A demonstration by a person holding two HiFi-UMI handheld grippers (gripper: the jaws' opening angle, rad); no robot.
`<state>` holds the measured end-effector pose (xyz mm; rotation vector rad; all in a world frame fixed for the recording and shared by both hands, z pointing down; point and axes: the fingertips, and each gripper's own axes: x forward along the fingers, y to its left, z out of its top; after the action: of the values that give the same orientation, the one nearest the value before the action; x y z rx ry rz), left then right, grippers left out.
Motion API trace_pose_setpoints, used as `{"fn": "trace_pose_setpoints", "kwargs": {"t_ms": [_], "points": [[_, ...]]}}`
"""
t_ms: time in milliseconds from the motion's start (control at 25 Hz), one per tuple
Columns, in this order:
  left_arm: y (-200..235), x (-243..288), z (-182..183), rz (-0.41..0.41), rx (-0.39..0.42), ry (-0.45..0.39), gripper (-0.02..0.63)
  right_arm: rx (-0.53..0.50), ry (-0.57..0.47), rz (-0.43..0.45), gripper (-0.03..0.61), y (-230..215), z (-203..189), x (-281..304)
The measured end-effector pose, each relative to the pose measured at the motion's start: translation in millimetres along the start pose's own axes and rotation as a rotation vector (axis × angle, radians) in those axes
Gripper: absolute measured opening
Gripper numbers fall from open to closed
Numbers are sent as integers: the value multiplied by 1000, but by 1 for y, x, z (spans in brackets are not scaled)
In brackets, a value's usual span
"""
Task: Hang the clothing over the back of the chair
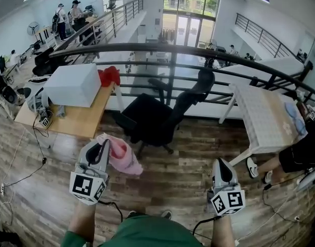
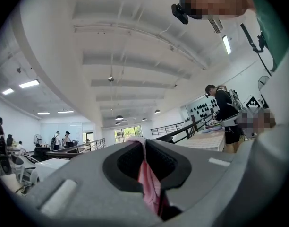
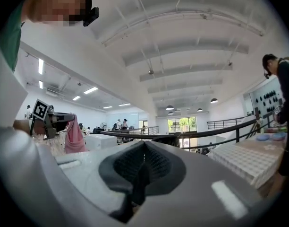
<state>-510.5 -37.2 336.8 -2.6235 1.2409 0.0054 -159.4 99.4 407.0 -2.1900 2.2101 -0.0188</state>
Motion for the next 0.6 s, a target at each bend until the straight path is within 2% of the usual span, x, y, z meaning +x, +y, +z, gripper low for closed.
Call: {"fn": "trace_pose_setpoints", "kwargs": {"t_ms": [200,400,600], "points": [[-38,3,16,40,28,-4,25,16,-11,50,3,-35,0,-11],[-65,17,24,32,39,17,25,46,-11,47,3,-62,-5,-20],[-68,46,28,49,-51,-9,25,85,2,12,3,-93,-18,-20]]}}
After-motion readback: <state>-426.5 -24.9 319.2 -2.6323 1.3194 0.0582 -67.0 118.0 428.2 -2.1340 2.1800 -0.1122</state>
